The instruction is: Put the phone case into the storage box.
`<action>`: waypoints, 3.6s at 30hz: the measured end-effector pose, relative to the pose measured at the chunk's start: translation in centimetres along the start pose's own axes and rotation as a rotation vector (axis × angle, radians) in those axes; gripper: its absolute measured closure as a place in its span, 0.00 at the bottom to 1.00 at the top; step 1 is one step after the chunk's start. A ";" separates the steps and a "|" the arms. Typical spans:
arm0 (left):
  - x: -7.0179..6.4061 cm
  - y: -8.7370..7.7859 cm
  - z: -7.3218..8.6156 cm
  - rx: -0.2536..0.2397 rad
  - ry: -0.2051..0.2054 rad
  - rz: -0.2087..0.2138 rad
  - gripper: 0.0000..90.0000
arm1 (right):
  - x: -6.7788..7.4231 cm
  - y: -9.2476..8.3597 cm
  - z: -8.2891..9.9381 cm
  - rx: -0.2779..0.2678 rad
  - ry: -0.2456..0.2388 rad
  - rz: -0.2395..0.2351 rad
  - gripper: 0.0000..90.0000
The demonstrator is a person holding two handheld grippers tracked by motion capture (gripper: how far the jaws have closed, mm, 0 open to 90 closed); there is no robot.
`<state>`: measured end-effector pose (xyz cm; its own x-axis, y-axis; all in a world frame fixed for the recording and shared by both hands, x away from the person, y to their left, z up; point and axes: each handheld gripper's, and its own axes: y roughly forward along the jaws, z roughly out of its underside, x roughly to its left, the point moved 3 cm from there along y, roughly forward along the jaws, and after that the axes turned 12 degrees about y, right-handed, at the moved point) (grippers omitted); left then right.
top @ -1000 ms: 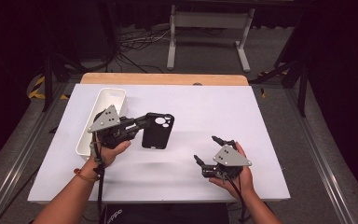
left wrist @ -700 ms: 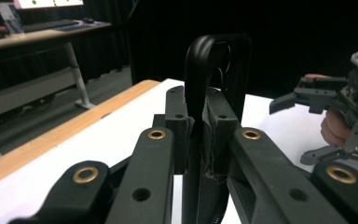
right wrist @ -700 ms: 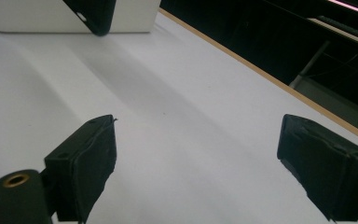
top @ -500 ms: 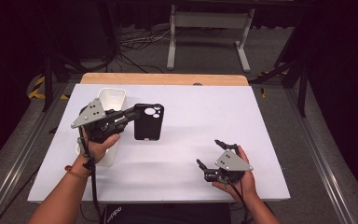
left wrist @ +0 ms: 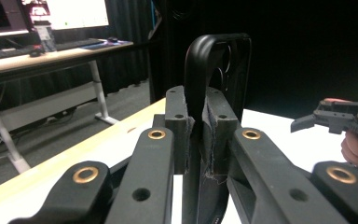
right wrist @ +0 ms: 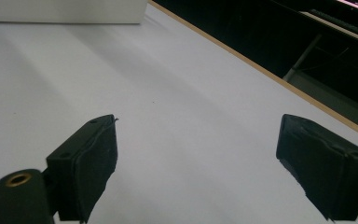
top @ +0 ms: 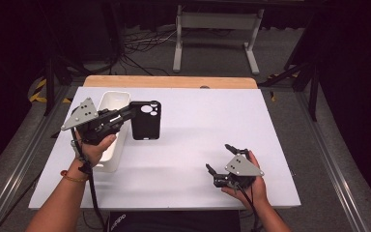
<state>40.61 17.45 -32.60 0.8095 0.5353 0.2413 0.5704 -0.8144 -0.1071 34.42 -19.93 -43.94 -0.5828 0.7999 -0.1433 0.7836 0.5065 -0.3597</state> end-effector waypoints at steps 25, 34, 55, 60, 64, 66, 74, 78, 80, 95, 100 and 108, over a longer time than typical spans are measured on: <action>3.7 -2.6 -1.5 -0.019 0.014 -0.106 0.92 | -0.2 0.0 0.1 -0.006 -0.005 -0.002 0.15; 5.6 -2.9 -1.6 0.012 0.014 -0.143 0.92 | -0.2 0.2 0.2 0.003 -0.003 0.001 0.16; 9.5 -3.9 -0.2 0.036 0.011 -0.181 0.92 | -0.1 0.5 0.4 0.013 -0.006 -0.001 0.16; 10.4 -3.7 0.4 0.054 0.015 -0.196 0.92 | -0.1 0.6 0.4 0.016 -0.005 0.002 0.16; 11.0 -3.6 0.8 0.046 0.002 -0.200 0.92 | -0.2 0.6 0.4 0.019 -0.003 0.005 0.16; 11.5 -3.3 1.3 0.069 0.007 -0.205 0.92 | -0.2 0.6 0.4 0.019 -0.005 0.009 0.16; 13.1 -2.4 2.9 0.085 -0.009 -0.201 0.92 | -0.2 0.8 0.6 0.029 0.000 0.010 0.16; 13.6 -2.1 3.5 0.095 -0.007 -0.193 0.92 | -0.2 0.8 0.6 0.033 0.005 0.012 0.16; 13.9 -1.9 3.9 0.091 -0.011 -0.191 0.92 | -0.1 0.9 0.6 0.037 0.007 0.013 0.16; 14.9 0.2 5.7 0.126 0.004 -0.177 0.92 | 0.1 1.2 0.9 0.063 0.005 -0.006 0.16; 15.4 0.8 6.7 0.145 0.007 -0.175 0.92 | 0.2 1.3 0.9 0.070 0.006 -0.006 0.16; 16.6 1.0 8.9 0.150 -0.008 -0.174 0.92 | 0.9 1.6 1.4 0.108 -0.002 -0.013 0.16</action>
<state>55.83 27.54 -37.33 0.6981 0.6666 0.2615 0.7151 -0.6677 -0.2069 34.85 -18.88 -45.91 -0.5932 0.7929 -0.1394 0.7482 0.4791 -0.4590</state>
